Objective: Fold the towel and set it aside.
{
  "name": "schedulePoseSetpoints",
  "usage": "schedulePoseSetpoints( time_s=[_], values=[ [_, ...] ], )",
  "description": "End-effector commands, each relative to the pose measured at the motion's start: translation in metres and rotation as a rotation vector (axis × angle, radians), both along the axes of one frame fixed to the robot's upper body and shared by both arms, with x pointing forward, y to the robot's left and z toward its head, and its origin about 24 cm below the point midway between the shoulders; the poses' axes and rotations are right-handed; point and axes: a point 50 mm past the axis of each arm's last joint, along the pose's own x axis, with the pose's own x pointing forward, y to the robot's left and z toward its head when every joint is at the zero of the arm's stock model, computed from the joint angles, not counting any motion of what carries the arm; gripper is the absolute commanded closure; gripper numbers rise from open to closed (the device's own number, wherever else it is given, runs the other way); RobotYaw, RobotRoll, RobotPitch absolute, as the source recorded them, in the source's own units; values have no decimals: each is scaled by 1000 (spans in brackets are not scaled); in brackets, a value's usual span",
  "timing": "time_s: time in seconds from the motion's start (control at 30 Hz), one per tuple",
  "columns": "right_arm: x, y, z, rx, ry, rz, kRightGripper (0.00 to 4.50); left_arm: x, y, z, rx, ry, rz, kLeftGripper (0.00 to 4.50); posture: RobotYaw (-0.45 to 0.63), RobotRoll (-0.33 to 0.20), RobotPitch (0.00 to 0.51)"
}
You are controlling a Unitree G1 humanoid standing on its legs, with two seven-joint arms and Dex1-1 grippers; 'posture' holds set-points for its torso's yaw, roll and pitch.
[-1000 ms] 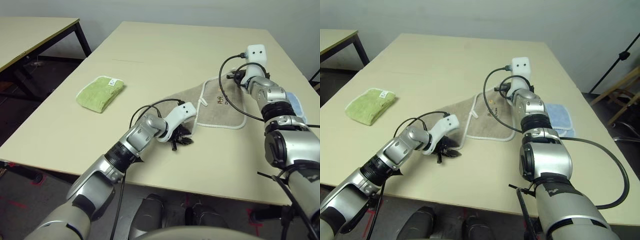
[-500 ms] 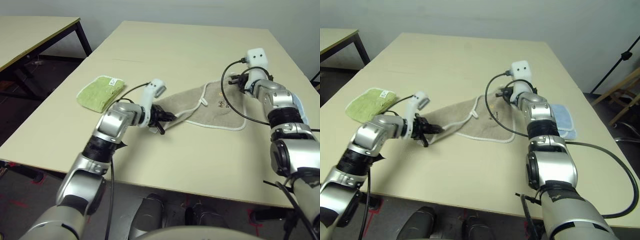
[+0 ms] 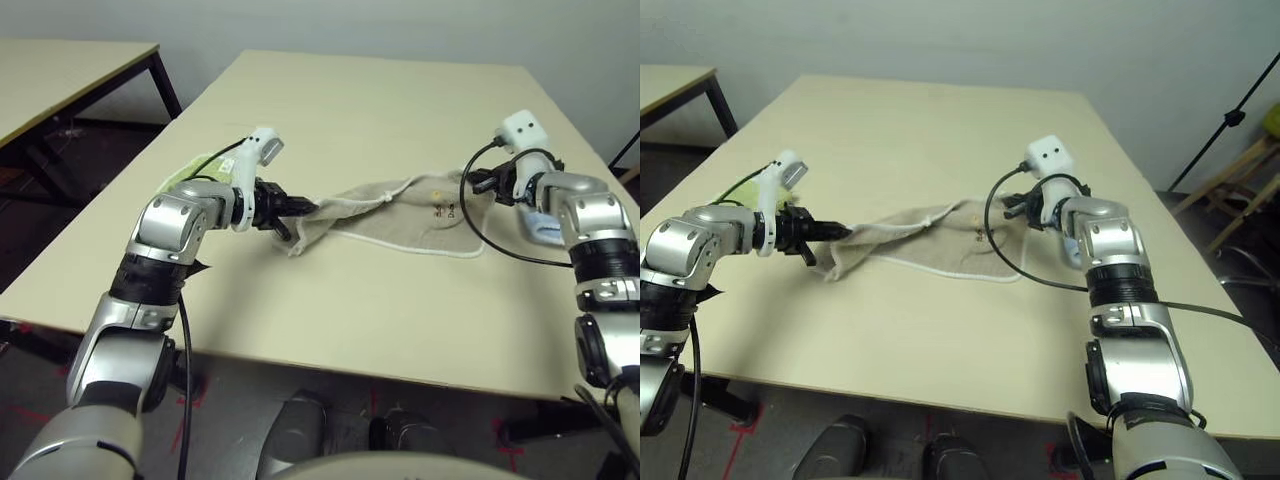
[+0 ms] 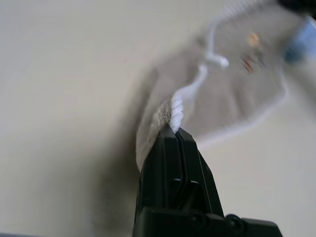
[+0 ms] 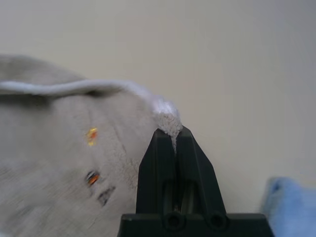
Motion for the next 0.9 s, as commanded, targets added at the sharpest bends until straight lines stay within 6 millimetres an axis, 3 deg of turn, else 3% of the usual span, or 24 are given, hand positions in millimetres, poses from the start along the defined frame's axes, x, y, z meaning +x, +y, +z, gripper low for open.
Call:
schedulePoseSetpoints(
  time_s=[0.03,0.13,0.27,0.33,0.4,0.6,0.73,0.9],
  values=[
    [13,4,26,-12,-157,-47,4500,24,17,20,-1,-193,166,4485,200,0,18],
    [21,10,58,17,-295,-73,4500,39,28,50,-53,-378,309,4485,199,0,17],
    [21,9,98,114,-454,-91,4500,42,37,81,-130,-557,385,4485,193,0,19],
    [18,7,109,180,-482,-71,4500,41,41,86,-141,-592,382,4485,191,0,21],
    [15,4,109,225,-468,-19,4500,37,46,77,-121,-554,349,4485,187,0,23],
    [-3,-3,54,227,-251,141,4500,13,58,12,-61,-351,239,4485,180,0,28],
    [-29,-14,-8,224,-37,133,4500,-21,57,-40,-83,-147,194,4485,177,0,32],
    [-51,-22,-40,208,89,105,4500,-49,58,-61,-79,5,144,4485,175,0,35]
  ],
)
